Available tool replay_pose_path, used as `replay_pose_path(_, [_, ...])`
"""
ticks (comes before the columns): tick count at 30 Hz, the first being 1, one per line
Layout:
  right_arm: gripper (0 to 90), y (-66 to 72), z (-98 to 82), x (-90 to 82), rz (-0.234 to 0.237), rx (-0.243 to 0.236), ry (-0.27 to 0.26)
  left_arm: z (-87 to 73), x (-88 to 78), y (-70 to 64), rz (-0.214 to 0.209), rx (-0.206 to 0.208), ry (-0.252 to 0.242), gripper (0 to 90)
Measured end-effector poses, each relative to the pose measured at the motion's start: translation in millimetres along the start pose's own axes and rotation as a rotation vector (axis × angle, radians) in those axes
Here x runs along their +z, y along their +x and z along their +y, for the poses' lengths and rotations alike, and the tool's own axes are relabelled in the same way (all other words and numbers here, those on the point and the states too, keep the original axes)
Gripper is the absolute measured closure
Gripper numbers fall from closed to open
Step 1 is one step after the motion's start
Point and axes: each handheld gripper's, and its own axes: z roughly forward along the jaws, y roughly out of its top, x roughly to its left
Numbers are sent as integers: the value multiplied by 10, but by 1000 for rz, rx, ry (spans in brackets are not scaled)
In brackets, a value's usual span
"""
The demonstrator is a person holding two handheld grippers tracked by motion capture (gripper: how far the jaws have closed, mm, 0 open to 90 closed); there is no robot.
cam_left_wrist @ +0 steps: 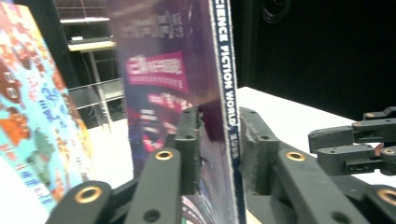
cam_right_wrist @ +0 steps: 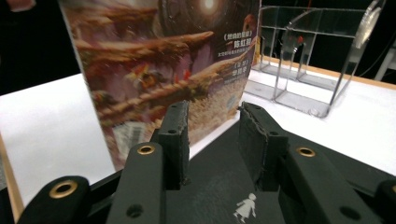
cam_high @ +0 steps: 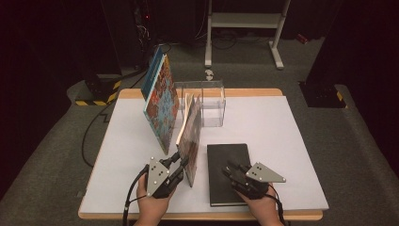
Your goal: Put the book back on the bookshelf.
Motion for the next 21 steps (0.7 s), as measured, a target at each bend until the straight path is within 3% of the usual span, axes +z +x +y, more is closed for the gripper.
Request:
replay_pose_path(4, [626, -27, -15, 6, -5, 14, 4, 22, -35, 67, 15, -1, -19, 811])
replay_pose_path(9, [631, -64, -1, -12, -20, 26, -6, 58, -64, 174, 0, -16, -16, 834])
replay_pose_path(15, [633, -114, -3, -28, -37, 42, -10, 51, -90, 243, -7, -24, -26, 828])
replay_pose_path(21, [631, -111, -7, -31, -35, 46, -10, 57, 45, 270, 3, -47, 3, 748])
